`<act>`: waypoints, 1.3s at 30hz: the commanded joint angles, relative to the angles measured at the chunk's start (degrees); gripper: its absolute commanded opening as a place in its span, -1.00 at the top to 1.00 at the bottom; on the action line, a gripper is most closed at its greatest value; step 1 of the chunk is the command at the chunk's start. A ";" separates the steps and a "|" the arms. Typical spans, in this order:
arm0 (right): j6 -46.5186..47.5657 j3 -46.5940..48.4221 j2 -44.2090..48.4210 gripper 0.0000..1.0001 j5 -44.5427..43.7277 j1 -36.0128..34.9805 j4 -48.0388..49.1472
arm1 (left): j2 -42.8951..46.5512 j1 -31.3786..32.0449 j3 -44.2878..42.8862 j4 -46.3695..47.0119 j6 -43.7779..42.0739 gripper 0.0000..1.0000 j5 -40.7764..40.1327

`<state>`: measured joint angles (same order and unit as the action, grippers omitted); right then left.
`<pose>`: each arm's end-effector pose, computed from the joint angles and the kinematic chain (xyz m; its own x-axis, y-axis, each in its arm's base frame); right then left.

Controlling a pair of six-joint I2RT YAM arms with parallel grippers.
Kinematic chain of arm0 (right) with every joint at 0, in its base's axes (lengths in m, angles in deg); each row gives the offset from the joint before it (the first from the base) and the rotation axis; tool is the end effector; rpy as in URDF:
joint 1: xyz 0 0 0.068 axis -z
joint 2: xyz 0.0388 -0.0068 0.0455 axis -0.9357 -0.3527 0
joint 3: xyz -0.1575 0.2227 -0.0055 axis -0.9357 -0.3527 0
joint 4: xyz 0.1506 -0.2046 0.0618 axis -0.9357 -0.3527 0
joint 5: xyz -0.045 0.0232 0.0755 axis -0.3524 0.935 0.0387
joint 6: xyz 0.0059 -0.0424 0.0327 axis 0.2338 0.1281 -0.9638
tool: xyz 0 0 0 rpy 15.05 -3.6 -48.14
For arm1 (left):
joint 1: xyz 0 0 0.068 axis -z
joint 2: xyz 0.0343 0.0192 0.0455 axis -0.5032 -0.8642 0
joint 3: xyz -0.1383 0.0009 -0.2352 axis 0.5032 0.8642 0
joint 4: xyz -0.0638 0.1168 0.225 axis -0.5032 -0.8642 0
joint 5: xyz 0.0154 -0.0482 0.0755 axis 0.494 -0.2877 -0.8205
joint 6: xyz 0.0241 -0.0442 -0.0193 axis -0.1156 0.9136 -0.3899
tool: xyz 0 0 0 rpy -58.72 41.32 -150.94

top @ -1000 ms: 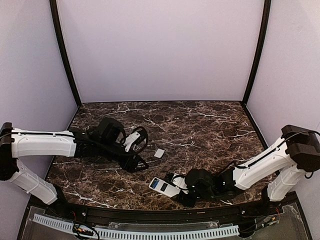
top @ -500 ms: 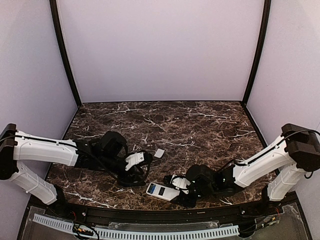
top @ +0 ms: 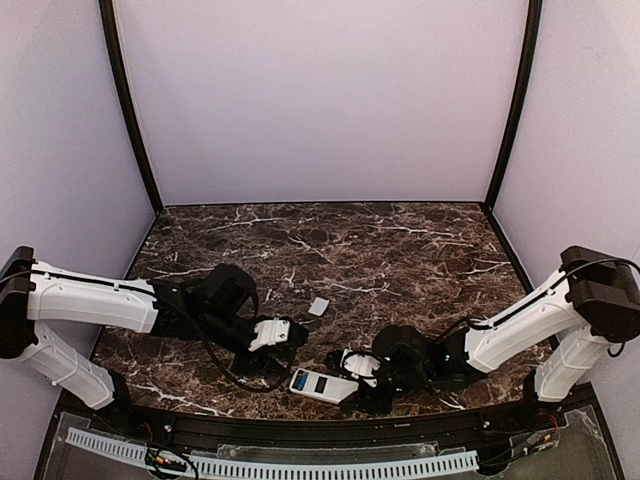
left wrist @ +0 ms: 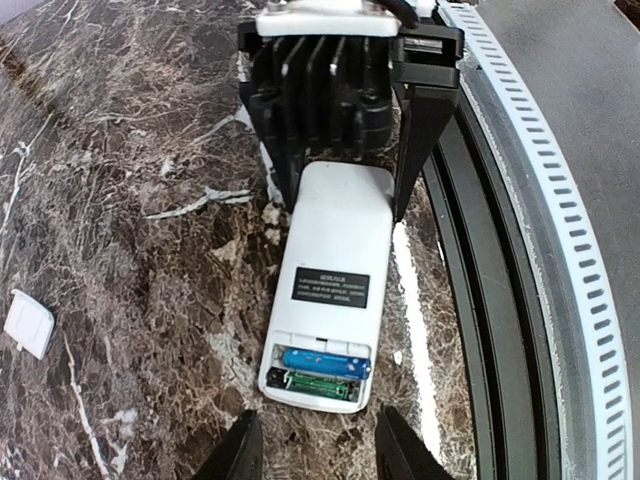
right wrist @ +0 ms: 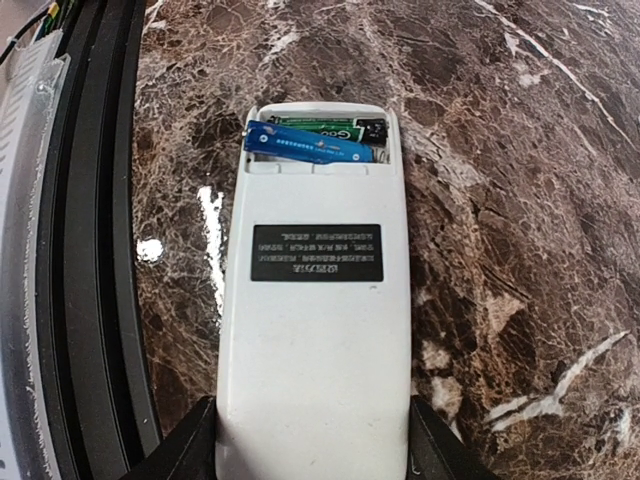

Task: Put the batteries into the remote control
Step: Load the battery into the battery compartment.

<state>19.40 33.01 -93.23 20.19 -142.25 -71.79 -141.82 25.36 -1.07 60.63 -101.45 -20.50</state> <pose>0.0804 0.2713 0.1194 -0.2485 -0.6555 -0.7131 -0.9601 0.2644 0.0916 0.1418 -0.2350 0.1952 0.1145 0.6305 -0.7677 0.9933 -0.0820 0.0809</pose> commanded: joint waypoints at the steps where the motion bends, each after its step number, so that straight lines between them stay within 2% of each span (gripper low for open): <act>1: 1.39 -0.65 -1.45 1.00 0.30 2.29 -1.04 | -3.29 1.07 -1.95 -1.66 -4.82 0.22 2.52; 9: 6.66 0.66 -1.96 1.00 3.59 7.36 -2.81 | -6.46 1.15 -3.76 -0.94 -8.97 0.26 2.29; 39: 6.10 0.83 -2.21 1.00 4.34 7.69 -2.92 | -15.62 1.16 -7.45 2.81 -9.75 0.58 -1.09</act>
<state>26.04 34.62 -94.93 23.69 -134.93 -72.14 -157.14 26.30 -7.63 63.49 -111.26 -21.19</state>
